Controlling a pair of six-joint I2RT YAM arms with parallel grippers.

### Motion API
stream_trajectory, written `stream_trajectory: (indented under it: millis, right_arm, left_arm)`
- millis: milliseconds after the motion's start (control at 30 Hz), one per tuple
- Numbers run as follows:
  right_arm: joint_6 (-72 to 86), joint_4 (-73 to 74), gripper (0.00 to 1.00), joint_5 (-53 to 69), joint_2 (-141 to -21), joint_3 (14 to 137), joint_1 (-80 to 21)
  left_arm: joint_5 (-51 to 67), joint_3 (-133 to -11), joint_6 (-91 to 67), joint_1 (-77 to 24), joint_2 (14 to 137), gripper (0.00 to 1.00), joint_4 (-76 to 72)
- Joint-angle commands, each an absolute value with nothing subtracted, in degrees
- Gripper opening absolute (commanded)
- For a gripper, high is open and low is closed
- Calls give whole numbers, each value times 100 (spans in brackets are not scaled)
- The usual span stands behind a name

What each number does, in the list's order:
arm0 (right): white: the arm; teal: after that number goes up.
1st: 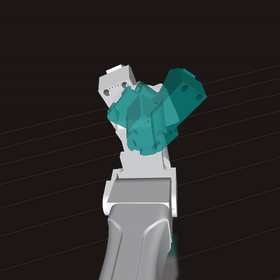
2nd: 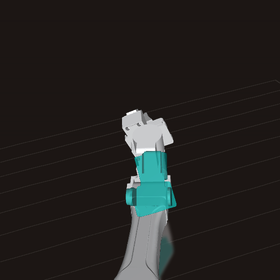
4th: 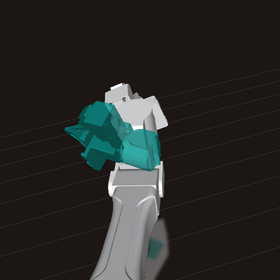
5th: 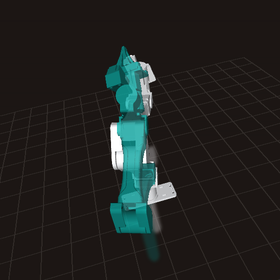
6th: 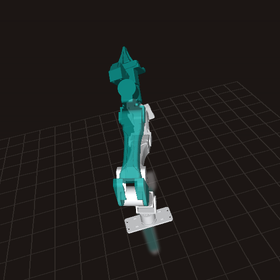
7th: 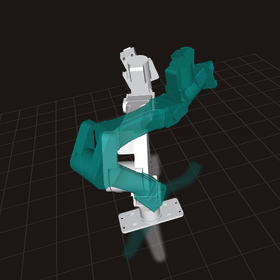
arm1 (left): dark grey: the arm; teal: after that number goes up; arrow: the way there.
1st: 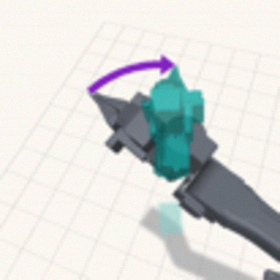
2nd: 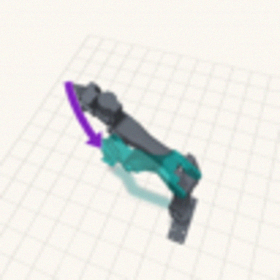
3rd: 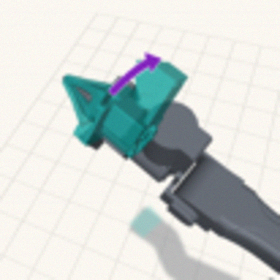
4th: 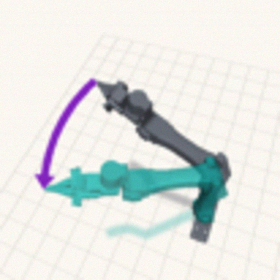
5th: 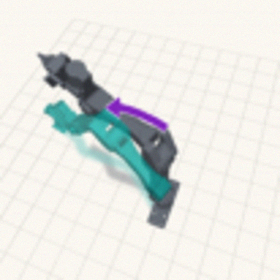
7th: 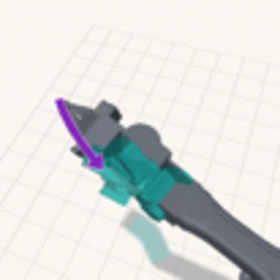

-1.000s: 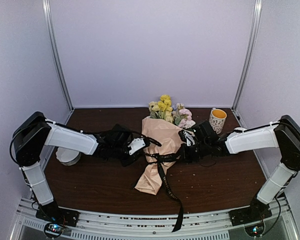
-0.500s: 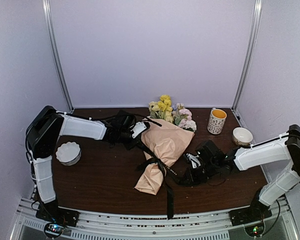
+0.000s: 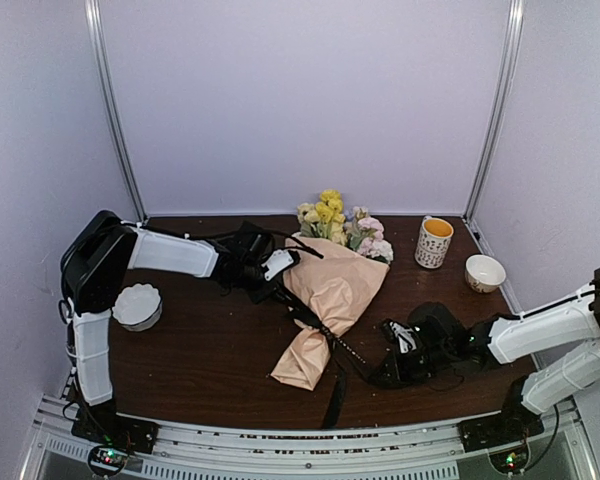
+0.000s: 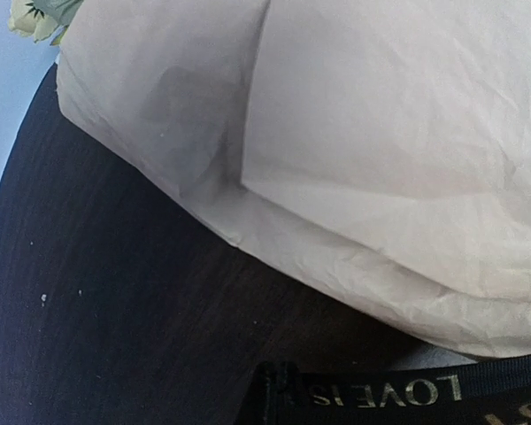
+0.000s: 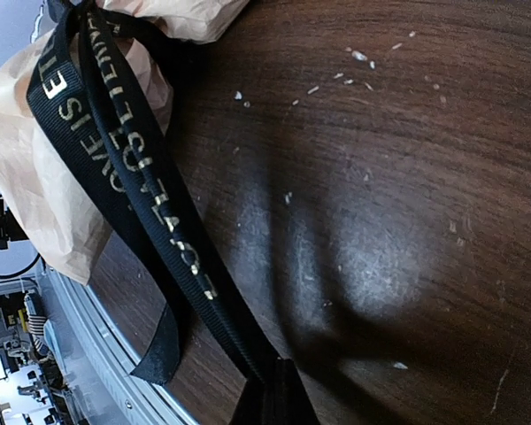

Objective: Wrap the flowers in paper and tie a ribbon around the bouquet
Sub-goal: Tie the half-tied ribbon around the folded bouquet.

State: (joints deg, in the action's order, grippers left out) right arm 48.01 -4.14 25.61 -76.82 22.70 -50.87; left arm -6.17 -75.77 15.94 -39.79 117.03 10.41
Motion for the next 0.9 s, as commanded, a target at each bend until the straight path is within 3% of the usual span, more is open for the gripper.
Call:
stream_trajectory:
  millis: [0, 667, 833, 867]
  right_arm:
    - [5085, -6, 0, 2526, -7490, 1756, -5166]
    - [5023, 332, 0, 2609, -7428, 1478, -5293]
    - [4806, 560, 0, 2489, -7354, 1905, -5233]
    - [4684, 682, 0, 2419, -7370, 2141, -5196]
  left_arm:
    - [-1007, -7803, 1548, -3593, 11928, 0, 1140]
    - [-1111, -7813, 1466, -3392, 11901, 0, 1432]
    - [-358, -7665, 1536, -3403, 11711, 0, 1357]
    - [-147, -7592, 1537, -3420, 11615, 6, 1291]
